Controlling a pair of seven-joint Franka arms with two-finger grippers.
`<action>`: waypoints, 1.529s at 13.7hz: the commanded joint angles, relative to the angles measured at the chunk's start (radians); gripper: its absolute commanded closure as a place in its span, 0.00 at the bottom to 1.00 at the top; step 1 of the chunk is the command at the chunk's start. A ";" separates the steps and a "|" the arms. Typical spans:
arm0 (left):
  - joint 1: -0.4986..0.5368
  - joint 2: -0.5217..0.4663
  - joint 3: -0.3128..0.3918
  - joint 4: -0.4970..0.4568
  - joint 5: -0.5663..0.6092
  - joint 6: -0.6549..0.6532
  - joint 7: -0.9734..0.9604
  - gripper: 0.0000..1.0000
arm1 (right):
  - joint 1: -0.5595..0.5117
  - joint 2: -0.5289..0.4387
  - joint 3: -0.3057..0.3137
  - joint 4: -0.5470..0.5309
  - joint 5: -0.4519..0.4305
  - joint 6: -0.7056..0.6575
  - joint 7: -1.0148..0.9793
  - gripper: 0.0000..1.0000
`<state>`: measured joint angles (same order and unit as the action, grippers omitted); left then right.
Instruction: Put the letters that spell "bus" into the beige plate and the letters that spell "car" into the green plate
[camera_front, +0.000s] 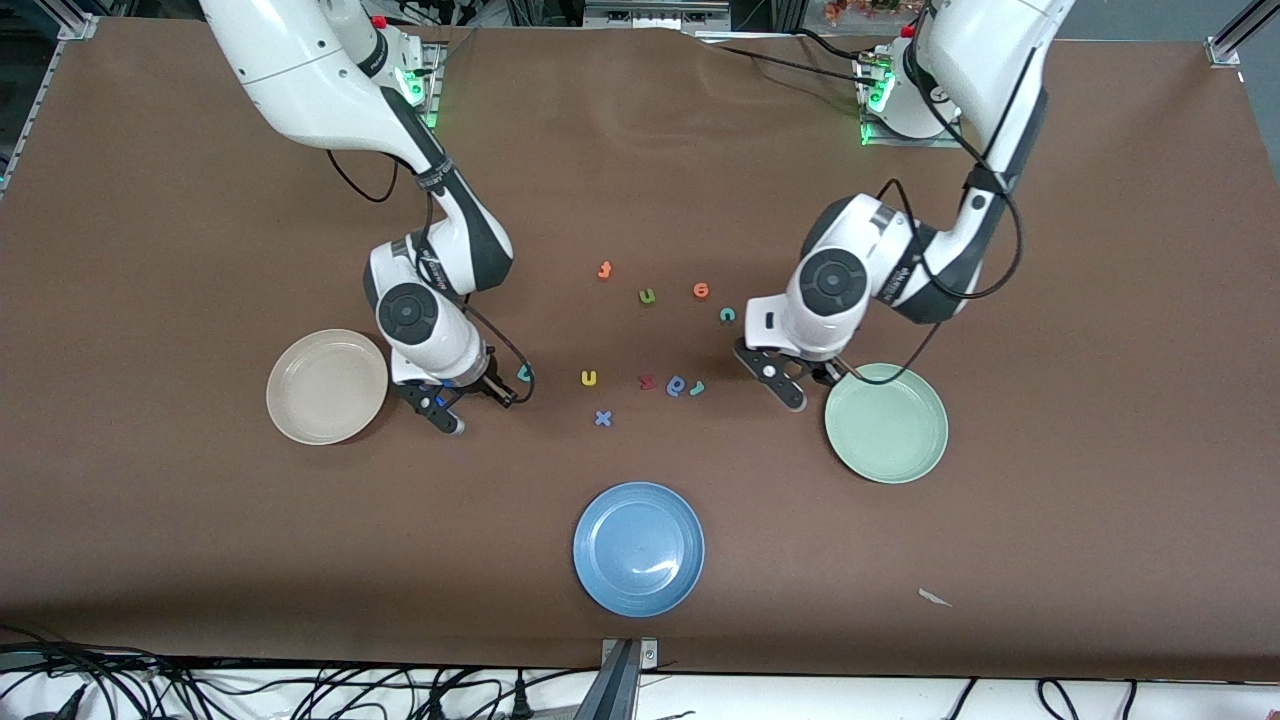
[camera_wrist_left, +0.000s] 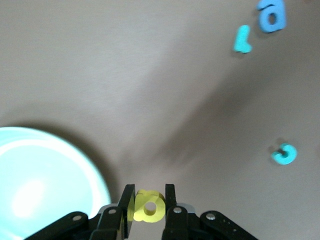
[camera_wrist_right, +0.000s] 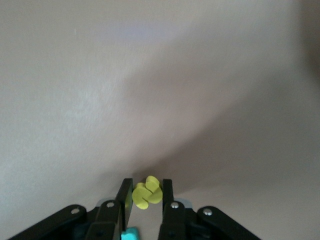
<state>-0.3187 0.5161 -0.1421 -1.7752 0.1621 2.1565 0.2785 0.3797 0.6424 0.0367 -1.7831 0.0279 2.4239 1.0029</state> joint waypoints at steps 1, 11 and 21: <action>0.075 -0.002 -0.005 0.023 0.036 -0.021 0.095 0.91 | -0.085 -0.098 0.008 -0.022 -0.002 -0.122 -0.175 0.81; 0.168 0.148 -0.001 0.184 0.039 -0.009 0.289 0.91 | -0.400 -0.236 0.008 -0.248 -0.121 -0.106 -0.664 0.76; 0.179 0.191 -0.001 0.184 0.042 0.037 0.291 0.90 | -0.159 -0.144 0.009 -0.093 0.010 -0.103 -0.252 0.00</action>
<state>-0.1485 0.6828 -0.1345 -1.6189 0.1630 2.1951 0.5591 0.1563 0.4420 0.0532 -1.9636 -0.0168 2.3240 0.6645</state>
